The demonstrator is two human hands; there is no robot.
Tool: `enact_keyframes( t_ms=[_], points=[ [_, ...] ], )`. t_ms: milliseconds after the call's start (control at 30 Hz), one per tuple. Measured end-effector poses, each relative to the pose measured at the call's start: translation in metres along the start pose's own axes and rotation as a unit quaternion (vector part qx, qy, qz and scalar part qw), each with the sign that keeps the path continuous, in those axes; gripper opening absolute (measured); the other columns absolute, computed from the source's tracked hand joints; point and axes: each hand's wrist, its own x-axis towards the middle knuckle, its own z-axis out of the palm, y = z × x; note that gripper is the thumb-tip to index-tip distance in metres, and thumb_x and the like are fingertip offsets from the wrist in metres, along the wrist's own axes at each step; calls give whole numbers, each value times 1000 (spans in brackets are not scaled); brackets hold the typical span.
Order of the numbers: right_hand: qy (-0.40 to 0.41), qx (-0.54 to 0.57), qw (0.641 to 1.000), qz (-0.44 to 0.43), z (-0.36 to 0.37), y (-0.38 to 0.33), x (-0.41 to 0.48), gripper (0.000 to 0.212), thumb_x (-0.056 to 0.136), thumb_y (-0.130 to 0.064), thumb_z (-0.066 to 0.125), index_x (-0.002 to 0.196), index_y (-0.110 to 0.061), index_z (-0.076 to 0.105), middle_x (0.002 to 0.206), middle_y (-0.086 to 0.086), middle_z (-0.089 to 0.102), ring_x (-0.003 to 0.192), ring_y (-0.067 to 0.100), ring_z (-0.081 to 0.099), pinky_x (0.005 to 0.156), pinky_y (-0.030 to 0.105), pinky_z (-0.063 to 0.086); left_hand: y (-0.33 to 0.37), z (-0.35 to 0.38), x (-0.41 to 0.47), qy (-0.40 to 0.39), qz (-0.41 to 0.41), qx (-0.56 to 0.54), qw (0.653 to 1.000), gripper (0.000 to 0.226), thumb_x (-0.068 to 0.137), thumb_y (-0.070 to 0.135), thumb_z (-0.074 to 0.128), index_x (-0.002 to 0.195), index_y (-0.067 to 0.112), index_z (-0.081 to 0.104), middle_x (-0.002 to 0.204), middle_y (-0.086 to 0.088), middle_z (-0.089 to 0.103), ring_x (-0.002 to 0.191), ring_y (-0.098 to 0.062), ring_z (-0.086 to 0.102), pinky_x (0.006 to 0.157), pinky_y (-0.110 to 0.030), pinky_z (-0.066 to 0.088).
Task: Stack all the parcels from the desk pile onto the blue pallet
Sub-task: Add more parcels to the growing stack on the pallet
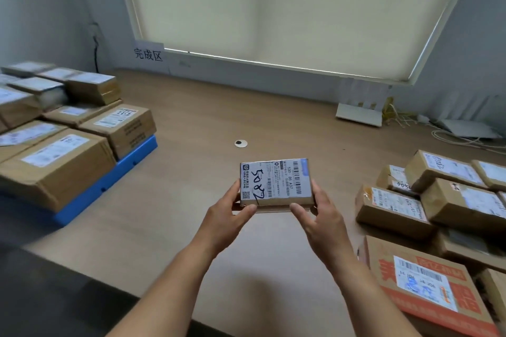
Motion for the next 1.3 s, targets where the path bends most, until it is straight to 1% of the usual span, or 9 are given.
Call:
enact_keyframes(
  t_ms=[267,433,633,733,967,1100,1200,1233,1300],
  points=[
    [-30,34,998,-51,88,-68,-4,61,88,-27,63,143,-21,37,131,-3,53,116,13,51,99,37,45,-38,-101,-31,62,-29,23,997,64,93,26,56,146,38,22,115,22,52,98,8,52,87,-16,38],
    [-54,71,993,-74,148,-110,-11,57,89,-24,63,141,-22,40,126,-5,56,112,13,54,97,35,47,-67,-164,-51,102,-54,36,993,66,93,29,56,148,34,19,121,19,46,106,2,45,92,-20,36],
    [-83,83,988,-98,198,-145,3,55,88,-24,64,139,-25,43,125,-7,58,110,10,54,95,29,47,-93,-212,-53,140,-71,25,987,65,93,29,56,147,35,21,125,19,47,114,-2,46,97,-24,38],
    [-88,95,986,-109,223,-158,19,56,87,-25,65,139,-24,44,125,-7,59,111,11,55,95,37,48,-103,-234,-44,158,-84,16,984,64,93,29,56,147,35,22,122,20,45,111,0,44,93,-21,36],
    [-78,141,980,-120,288,-194,74,57,86,-32,65,139,-22,45,124,-5,59,111,14,57,93,40,50,-117,-303,5,182,-81,48,979,61,94,27,55,145,38,24,123,23,43,114,2,38,93,-18,31],
    [-76,166,976,-116,320,-215,109,57,87,-26,65,139,-20,45,124,-3,59,111,14,56,94,39,50,-122,-343,42,188,-88,69,976,58,93,27,55,143,40,28,119,23,46,112,0,44,92,-17,34],
    [-74,174,976,-108,339,-227,131,56,87,-28,64,140,-21,45,124,-3,59,108,11,57,93,35,51,-125,-368,67,175,-87,89,977,53,94,26,55,134,48,28,114,27,47,97,12,46,78,-2,36],
    [-73,176,976,-103,344,-231,137,57,87,-28,63,140,-21,44,124,-3,59,108,10,57,92,34,51,-127,-376,74,170,-85,98,977,52,94,26,55,132,48,29,115,28,48,96,14,46,75,-1,36],
    [-71,179,976,-100,354,-237,149,56,88,-29,62,141,-22,43,124,-3,58,106,10,57,92,33,51,-132,-392,88,167,-78,114,976,54,93,26,55,138,45,31,121,24,51,102,9,48,81,-8,37]
  ],
)
